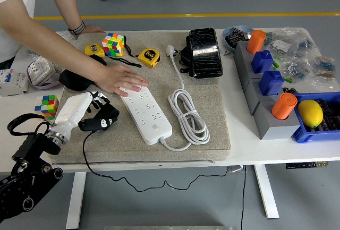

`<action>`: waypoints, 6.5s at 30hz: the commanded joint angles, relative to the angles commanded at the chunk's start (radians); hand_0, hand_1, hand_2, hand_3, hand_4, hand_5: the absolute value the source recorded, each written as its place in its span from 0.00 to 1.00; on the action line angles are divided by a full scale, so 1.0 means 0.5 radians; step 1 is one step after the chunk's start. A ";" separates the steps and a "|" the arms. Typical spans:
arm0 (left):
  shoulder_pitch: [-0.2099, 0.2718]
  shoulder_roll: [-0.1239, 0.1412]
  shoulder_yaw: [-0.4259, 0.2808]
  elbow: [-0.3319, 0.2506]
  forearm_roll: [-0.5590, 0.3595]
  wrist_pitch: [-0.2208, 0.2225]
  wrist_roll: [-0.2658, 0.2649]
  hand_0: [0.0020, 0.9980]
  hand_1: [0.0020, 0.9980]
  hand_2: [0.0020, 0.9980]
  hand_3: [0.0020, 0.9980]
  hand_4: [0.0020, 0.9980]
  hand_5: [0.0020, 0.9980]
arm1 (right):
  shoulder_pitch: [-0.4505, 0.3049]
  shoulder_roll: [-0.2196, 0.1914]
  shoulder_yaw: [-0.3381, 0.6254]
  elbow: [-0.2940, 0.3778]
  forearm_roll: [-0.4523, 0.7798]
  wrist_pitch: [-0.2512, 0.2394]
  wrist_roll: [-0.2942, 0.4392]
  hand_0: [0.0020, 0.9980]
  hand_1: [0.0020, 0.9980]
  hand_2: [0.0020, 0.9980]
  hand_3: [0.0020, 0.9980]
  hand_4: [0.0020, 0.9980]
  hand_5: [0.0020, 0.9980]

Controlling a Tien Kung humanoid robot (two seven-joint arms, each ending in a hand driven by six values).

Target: Put the plug near the board,insert it into the board,press the button,pull the plug out

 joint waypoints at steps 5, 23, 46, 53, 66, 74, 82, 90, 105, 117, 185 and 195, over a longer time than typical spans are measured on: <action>0.039 0.018 -0.071 -0.090 -0.053 -0.007 -0.023 0.40 0.58 0.59 0.67 1.00 0.61 | 0.001 -0.003 -0.012 0.000 0.004 0.000 0.000 0.49 0.58 0.54 0.51 0.83 0.36; 0.093 0.009 -0.492 -0.050 -1.364 0.038 -0.377 0.35 0.47 0.51 0.55 0.87 0.30 | 0.017 -0.001 -0.209 -0.023 0.178 -0.015 -0.014 0.49 0.58 0.54 0.51 0.83 0.36; 0.112 -0.008 -0.548 -0.047 -1.321 0.021 -0.271 0.36 0.46 0.51 0.55 0.85 0.30 | 0.000 0.021 -0.184 -0.023 0.188 -0.025 -0.023 0.49 0.58 0.54 0.51 0.83 0.36; 0.102 -0.005 -0.548 -0.068 -1.310 0.003 -0.241 0.37 0.46 0.51 0.55 0.84 0.31 | 0.009 0.030 -0.181 -0.023 0.191 -0.024 -0.025 0.49 0.58 0.54 0.51 0.83 0.36; 0.087 0.004 -0.587 -0.129 -1.312 -0.023 -0.216 0.37 0.46 0.51 0.55 0.84 0.32 | 0.031 0.030 -0.184 -0.023 0.191 -0.025 -0.032 0.49 0.58 0.54 0.51 0.83 0.36; 0.076 0.008 -0.617 -0.178 -1.312 -0.033 -0.202 0.37 0.46 0.51 0.55 0.84 0.32 | 0.052 0.034 -0.159 -0.023 0.161 -0.022 -0.037 0.50 0.58 0.54 0.51 0.83 0.36; 0.096 0.013 -0.634 -0.195 -1.312 -0.038 -0.195 0.37 0.46 0.51 0.55 0.84 0.33 | 0.050 0.033 -0.189 -0.023 0.167 -0.026 -0.050 0.49 0.58 0.54 0.51 0.84 0.37; 0.098 0.042 -0.618 -0.220 -1.314 -0.045 -0.185 0.38 0.46 0.51 0.55 0.84 0.34 | 0.070 0.025 -0.218 -0.023 0.174 -0.025 -0.046 0.49 0.58 0.54 0.51 0.84 0.37; 0.111 0.071 -0.606 -0.248 -1.320 -0.053 -0.177 0.38 0.45 0.51 0.55 0.85 0.34 | 0.081 0.016 -0.294 -0.023 0.199 -0.018 -0.039 0.49 0.58 0.54 0.51 0.83 0.37; 0.108 0.071 -0.595 -0.255 -1.322 -0.056 -0.172 0.38 0.45 0.51 0.55 0.85 0.35 | 0.076 0.011 -0.307 -0.023 0.204 -0.019 -0.037 0.49 0.58 0.54 0.51 0.83 0.37; 0.087 0.021 -0.609 -0.289 -1.344 -0.107 -0.131 0.38 0.43 0.50 0.55 0.85 0.35 | 0.076 0.071 -0.167 -0.023 0.207 -0.021 -0.064 0.49 0.59 0.54 0.51 0.84 0.37; 0.086 0.028 -0.602 -0.294 -1.348 -0.113 -0.133 0.38 0.43 0.51 0.55 0.84 0.35 | 0.081 0.059 -0.201 -0.023 0.223 -0.018 -0.061 0.49 0.59 0.54 0.51 0.84 0.37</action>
